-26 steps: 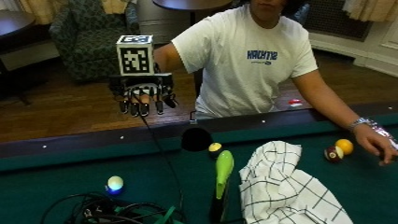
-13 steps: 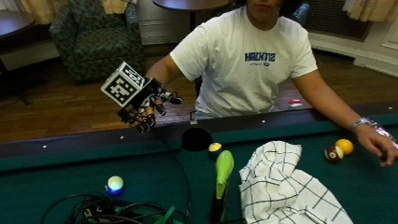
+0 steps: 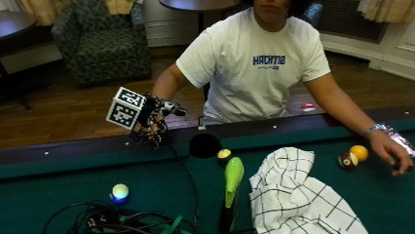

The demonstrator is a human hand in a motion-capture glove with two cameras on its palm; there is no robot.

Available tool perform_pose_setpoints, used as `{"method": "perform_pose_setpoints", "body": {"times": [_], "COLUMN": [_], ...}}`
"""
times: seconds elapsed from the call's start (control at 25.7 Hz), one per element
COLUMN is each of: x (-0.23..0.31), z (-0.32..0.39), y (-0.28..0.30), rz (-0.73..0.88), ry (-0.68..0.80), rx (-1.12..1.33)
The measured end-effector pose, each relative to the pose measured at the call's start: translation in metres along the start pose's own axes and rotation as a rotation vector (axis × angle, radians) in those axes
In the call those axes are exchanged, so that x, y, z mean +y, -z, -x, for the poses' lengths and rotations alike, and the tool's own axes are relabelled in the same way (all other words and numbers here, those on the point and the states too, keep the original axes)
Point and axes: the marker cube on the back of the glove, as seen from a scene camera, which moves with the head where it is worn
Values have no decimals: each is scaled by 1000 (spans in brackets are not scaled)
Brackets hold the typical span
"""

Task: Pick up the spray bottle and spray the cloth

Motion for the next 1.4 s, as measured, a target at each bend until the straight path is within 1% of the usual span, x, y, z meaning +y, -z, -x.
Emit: {"method": "perform_pose_setpoints", "body": {"times": [0.23,0.51,1.17,1.4], "x": [0,-10,-53,-61], "z": [-11,-16,-8,-4], "y": [-4,-22,-49,-54], "rz": [-19,-1,23,-45], "ry": [-23,-37,-21,-14], "rx": [-5,-39,-73,-77]}}
